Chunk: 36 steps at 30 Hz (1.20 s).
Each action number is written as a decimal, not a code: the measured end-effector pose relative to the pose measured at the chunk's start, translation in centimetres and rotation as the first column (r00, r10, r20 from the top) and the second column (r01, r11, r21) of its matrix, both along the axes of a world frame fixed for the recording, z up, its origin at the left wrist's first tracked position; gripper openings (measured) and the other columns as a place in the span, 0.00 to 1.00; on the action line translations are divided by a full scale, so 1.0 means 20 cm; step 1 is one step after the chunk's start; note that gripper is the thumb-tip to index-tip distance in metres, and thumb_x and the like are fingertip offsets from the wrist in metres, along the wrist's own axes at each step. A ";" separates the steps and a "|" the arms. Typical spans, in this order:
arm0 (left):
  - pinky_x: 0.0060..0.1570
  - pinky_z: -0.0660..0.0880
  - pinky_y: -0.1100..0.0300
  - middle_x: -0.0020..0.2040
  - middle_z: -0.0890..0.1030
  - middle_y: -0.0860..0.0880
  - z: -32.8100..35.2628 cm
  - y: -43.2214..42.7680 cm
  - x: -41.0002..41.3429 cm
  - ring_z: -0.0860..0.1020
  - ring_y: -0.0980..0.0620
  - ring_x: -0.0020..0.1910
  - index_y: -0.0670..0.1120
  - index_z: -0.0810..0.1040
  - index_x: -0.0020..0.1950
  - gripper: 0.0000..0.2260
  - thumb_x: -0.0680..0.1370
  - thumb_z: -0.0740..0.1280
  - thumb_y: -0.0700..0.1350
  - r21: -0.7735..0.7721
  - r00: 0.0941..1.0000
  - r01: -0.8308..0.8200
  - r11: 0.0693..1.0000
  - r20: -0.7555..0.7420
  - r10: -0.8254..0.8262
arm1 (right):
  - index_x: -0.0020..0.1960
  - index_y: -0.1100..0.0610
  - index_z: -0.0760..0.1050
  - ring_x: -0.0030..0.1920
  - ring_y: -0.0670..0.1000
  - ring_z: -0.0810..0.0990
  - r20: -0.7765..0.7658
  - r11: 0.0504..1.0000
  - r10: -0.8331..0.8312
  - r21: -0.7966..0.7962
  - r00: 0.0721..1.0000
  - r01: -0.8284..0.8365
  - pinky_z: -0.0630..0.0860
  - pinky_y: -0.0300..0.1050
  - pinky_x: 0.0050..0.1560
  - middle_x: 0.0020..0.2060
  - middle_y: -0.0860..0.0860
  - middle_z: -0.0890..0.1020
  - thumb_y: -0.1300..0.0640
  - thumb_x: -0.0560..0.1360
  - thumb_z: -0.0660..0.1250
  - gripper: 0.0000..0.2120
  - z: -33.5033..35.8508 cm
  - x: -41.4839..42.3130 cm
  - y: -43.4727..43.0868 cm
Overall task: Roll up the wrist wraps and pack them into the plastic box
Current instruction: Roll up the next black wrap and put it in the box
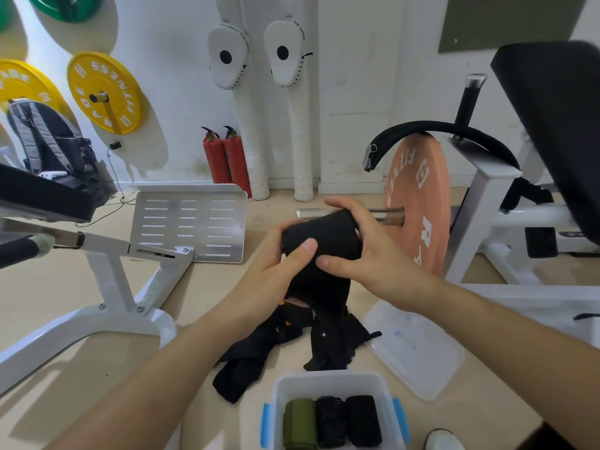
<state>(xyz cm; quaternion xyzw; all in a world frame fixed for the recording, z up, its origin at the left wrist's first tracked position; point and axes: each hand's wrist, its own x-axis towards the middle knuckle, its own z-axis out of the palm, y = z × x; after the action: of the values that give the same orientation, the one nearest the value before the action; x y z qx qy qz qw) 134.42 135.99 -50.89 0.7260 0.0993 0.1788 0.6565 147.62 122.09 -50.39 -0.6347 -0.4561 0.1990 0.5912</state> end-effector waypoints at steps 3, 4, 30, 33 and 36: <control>0.46 0.81 0.59 0.60 0.80 0.51 -0.03 0.01 0.00 0.83 0.50 0.57 0.57 0.73 0.69 0.20 0.77 0.69 0.52 -0.006 0.998 -0.012 1.000 0.062 0.013 | 0.68 0.45 0.69 0.56 0.48 0.82 -0.119 0.999 0.045 -0.001 0.992 -0.045 0.81 0.46 0.56 0.59 0.53 0.77 0.63 0.74 0.74 0.28 0.00 -0.01 0.01; 0.48 0.81 0.58 0.61 0.80 0.51 -0.03 0.02 0.00 0.83 0.49 0.57 0.57 0.73 0.69 0.19 0.79 0.69 0.48 -0.006 0.996 -0.010 1.000 0.084 0.010 | 0.67 0.43 0.71 0.57 0.50 0.82 -0.240 0.998 0.068 0.007 0.968 -0.069 0.82 0.51 0.58 0.60 0.54 0.77 0.59 0.75 0.73 0.25 0.00 -0.01 0.01; 0.51 0.83 0.55 0.56 0.81 0.45 -0.28 -0.01 -0.10 0.84 0.50 0.53 0.46 0.77 0.64 0.22 0.73 0.79 0.45 0.019 0.977 0.085 0.996 -0.196 -0.080 | 0.67 0.53 0.75 0.58 0.56 0.82 -0.281 0.872 0.215 -0.375 0.935 -0.314 0.82 0.50 0.55 0.61 0.59 0.78 0.60 0.69 0.72 0.26 -0.20 0.04 -0.13; 0.52 0.82 0.57 0.54 0.82 0.47 -0.39 -0.03 -0.17 0.83 0.50 0.54 0.49 0.78 0.62 0.26 0.68 0.82 0.43 0.170 0.972 0.115 0.979 -0.224 -0.075 | 0.67 0.53 0.74 0.55 0.54 0.84 -0.242 0.787 0.243 -0.517 0.939 -0.336 0.82 0.45 0.50 0.59 0.58 0.80 0.59 0.69 0.77 0.27 -0.29 0.00 -0.18; 0.54 0.83 0.51 0.57 0.80 0.49 -0.51 -0.04 -0.23 0.81 0.52 0.57 0.49 0.77 0.62 0.28 0.66 0.84 0.42 0.227 0.956 0.181 0.957 -0.268 -0.117 | 0.68 0.54 0.73 0.53 0.52 0.85 -0.272 0.731 0.249 -0.577 0.930 -0.365 0.82 0.43 0.49 0.58 0.59 0.81 0.63 0.73 0.77 0.26 -0.41 -0.04 -0.19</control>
<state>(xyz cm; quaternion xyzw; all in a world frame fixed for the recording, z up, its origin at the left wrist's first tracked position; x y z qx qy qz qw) 129.92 135.18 -61.09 0.8248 0.1032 0.0459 0.5541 146.81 118.36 -58.61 -0.6882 -0.4100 0.4877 0.3470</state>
